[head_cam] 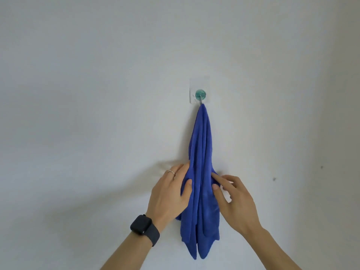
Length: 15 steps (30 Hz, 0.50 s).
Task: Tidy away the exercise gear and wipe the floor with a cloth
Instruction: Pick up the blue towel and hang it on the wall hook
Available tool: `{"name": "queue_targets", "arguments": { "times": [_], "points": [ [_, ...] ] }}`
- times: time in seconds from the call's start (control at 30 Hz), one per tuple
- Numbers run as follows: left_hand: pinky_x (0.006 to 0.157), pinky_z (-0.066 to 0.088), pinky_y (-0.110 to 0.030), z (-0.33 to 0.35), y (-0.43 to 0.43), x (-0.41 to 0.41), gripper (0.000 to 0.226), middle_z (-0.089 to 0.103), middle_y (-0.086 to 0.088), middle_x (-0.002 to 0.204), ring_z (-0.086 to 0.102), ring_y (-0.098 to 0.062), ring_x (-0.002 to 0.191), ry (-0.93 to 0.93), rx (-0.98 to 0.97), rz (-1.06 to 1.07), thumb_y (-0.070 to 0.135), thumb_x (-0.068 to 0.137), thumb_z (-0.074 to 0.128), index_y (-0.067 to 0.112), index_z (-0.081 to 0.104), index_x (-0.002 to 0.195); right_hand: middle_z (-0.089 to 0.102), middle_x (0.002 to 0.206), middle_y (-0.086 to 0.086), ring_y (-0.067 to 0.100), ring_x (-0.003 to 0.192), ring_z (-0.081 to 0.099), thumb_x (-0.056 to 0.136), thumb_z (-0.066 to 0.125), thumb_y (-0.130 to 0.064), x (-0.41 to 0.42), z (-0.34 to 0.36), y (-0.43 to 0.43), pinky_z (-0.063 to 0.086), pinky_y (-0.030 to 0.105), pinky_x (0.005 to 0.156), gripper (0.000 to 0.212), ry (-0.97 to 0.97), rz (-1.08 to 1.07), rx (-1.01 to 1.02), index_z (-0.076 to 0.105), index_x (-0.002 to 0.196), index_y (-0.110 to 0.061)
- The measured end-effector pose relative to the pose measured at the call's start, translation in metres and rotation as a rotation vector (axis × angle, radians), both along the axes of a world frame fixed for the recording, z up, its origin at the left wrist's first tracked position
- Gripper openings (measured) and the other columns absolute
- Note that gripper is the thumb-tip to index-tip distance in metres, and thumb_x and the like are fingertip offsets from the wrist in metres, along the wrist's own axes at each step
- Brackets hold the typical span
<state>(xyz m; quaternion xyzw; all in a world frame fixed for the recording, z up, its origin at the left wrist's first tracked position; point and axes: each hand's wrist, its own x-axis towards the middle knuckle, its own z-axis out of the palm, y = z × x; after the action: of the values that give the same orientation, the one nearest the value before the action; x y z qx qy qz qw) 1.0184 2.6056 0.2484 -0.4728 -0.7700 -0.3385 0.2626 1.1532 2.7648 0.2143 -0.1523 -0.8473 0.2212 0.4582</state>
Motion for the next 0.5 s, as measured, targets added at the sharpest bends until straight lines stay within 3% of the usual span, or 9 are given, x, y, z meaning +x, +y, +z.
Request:
{"name": "queue_targets", "arguments": {
  "times": [0.23, 0.4, 0.5],
  "points": [
    [0.089, 0.053, -0.026, -0.137, -0.069, 0.026, 0.04, 0.057, 0.01, 0.137, 0.058, -0.01, 0.117, -0.042, -0.245, 0.114, 0.041, 0.093, 0.052, 0.034, 0.057, 0.133, 0.055, 0.125, -0.029, 0.0, 0.115, 0.05, 0.091, 0.052, -0.052, 0.059, -0.105, -0.042, 0.041, 0.015, 0.086, 0.036, -0.132, 0.007, -0.164, 0.063, 0.125, -0.045],
    [0.092, 0.051, -0.028, -0.212, -0.132, 0.069, 0.038, 0.063, 0.01, 0.129, 0.059, -0.012, 0.119, -0.2, -0.453, 0.303, 0.037, 0.088, 0.05, 0.035, 0.063, 0.124, 0.05, 0.117, -0.044, -0.01, 0.122, 0.044, 0.092, 0.063, -0.045, 0.079, -0.168, -0.075, 0.041, 0.021, 0.1, 0.022, -0.412, 0.194, -0.223, 0.063, 0.112, -0.054],
    [0.105, 0.038, -0.03, -0.233, -0.171, 0.11, 0.04, 0.054, 0.01, 0.14, 0.047, -0.012, 0.132, -0.386, -0.521, 0.434, 0.034, 0.096, 0.047, 0.033, 0.057, 0.135, 0.048, 0.125, -0.043, -0.009, 0.135, 0.035, 0.095, 0.057, -0.048, 0.082, -0.193, -0.096, 0.032, 0.021, 0.107, 0.024, -0.598, 0.345, -0.187, 0.062, 0.118, -0.053]
  ]
}}
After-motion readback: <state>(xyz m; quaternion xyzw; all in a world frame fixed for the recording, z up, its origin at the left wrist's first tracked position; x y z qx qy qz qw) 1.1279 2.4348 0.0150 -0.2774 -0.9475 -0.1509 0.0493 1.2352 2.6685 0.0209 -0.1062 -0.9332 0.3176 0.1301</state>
